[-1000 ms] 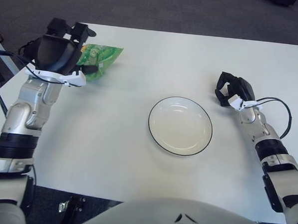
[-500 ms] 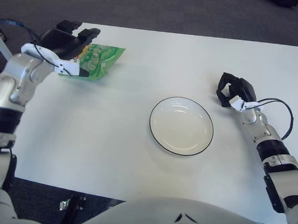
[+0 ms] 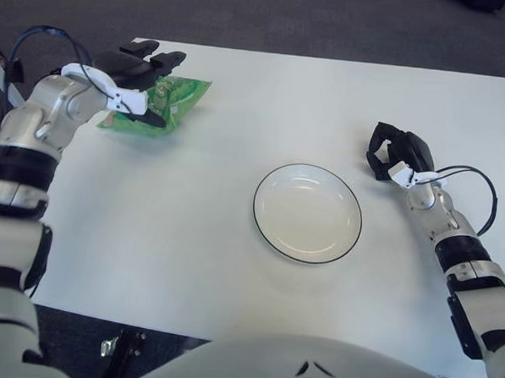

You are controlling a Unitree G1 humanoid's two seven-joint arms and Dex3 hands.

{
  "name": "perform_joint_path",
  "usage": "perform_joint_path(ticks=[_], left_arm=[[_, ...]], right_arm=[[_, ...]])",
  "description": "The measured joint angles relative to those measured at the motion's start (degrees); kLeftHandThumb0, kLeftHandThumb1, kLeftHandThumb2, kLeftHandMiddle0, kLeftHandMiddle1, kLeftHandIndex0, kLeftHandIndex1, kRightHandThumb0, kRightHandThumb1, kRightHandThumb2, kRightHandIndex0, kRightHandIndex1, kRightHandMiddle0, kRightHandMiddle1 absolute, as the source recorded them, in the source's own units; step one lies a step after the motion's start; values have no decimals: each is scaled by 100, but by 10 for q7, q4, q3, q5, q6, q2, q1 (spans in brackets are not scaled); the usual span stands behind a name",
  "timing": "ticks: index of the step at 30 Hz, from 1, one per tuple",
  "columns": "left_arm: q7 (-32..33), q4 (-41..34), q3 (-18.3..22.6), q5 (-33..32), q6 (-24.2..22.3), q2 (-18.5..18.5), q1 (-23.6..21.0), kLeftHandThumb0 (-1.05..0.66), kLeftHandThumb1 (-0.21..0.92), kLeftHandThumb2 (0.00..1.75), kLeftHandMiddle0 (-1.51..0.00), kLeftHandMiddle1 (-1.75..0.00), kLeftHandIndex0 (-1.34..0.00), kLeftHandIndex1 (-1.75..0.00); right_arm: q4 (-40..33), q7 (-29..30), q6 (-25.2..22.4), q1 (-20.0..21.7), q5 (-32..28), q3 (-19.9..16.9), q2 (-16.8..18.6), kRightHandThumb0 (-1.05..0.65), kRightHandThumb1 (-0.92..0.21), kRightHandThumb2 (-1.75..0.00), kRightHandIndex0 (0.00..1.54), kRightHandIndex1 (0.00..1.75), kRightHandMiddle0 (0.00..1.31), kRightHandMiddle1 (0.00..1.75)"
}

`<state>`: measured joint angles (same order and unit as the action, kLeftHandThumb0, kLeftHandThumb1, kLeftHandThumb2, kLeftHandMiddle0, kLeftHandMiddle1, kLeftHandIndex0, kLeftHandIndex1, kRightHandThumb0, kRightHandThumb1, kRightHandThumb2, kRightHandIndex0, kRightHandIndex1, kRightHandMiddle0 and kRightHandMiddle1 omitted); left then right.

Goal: Put the snack into the plate.

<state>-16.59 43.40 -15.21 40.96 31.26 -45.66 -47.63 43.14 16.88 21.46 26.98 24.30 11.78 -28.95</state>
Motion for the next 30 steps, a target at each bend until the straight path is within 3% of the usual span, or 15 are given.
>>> perform_joint_path(ticks=[6, 13, 20, 30], left_arm=[[28, 125, -39, 6, 42, 22, -46, -104, 79, 26, 0, 0, 0, 0], [77, 223, -75, 26, 38, 44, -90, -105, 81, 26, 0, 0, 0, 0], [96, 272, -97, 27, 13, 71, -114, -105, 84, 26, 0, 0, 0, 0], [98, 301, -112, 24, -18, 98, -115, -105, 84, 24, 0, 0, 0, 0]], right_arm=[[0, 0, 0, -1, 0, 2, 0, -52, -23, -142, 129, 175, 69, 175], [-3, 0, 0, -3, 0, 2, -3, -52, -23, -142, 129, 175, 69, 175], [-6, 0, 0, -6, 0, 4, -7, -52, -23, -142, 129, 175, 69, 175], [-6, -2, 1, -6, -1, 4, -8, -52, -22, -143, 129, 175, 69, 175]])
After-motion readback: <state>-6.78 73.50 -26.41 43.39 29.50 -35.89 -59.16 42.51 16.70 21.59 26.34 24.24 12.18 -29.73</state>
